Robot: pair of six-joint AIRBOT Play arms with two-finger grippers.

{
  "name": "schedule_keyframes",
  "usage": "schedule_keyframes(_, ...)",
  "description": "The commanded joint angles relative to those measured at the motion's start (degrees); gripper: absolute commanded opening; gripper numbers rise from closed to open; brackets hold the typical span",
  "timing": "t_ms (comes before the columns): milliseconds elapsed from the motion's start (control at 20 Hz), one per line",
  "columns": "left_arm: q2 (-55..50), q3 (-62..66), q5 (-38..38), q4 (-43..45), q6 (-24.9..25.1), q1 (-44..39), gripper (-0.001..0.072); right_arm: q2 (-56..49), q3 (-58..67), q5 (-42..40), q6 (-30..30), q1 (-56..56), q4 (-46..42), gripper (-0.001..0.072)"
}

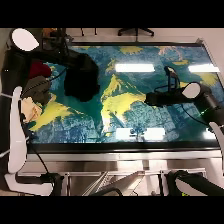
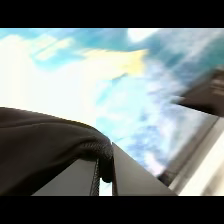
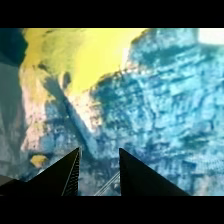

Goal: Fold the shirts.

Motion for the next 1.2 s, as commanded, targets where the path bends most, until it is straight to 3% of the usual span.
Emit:
schedule_keyframes(0,4.9,0.0,1.4,8.5,-4.4,-10.3,0.0014,1.4,2.3,5.1,-2.6,-2.6,0.0,0.0299)
schedule_keyframes(250,-3.2,0.0,-2.2,11.9,-5.6,-17.9,0.0040,2.2,2.3,8.9,-3.0,-2.5,0.0,0.0309)
schedule_keyframes(300,-4.9,0.1,-2.2,12.0,-5.6,-18.2,0.0449,2.1,2.3,9.1,-3.1,-2.5,0.0,0.0417)
schedule_keyframes(350,-6.0,0.1,-2.3,12.0,-6.9,-17.8,0.0688,2.1,2.3,9.1,-3.1,-2.6,-0.2,0.0545)
schedule_keyframes(550,-6.6,-0.7,-12.1,12.4,-7.6,-10.6,0.0685,1.9,2.0,9.0,-3.1,-2.6,-3.5,0.0552)
schedule_keyframes(700,-2.2,-15.6,-14.6,12.4,-7.5,-3.3,0.0686,1.9,-2.4,8.2,-3.6,-2.6,-3.8,0.0553)
schedule_keyframes(950,7.8,-52.2,6.3,7.2,-4.5,5.3,0.0685,0.0,-14.9,0.5,-4.8,-2.5,-1.1,0.0552)
schedule_keyframes(1150,5.6,-62.2,21.0,-6.8,4.3,7.0,0.0685,-7.1,-15.5,-5.6,-18.0,-2.5,16.8,0.0552)
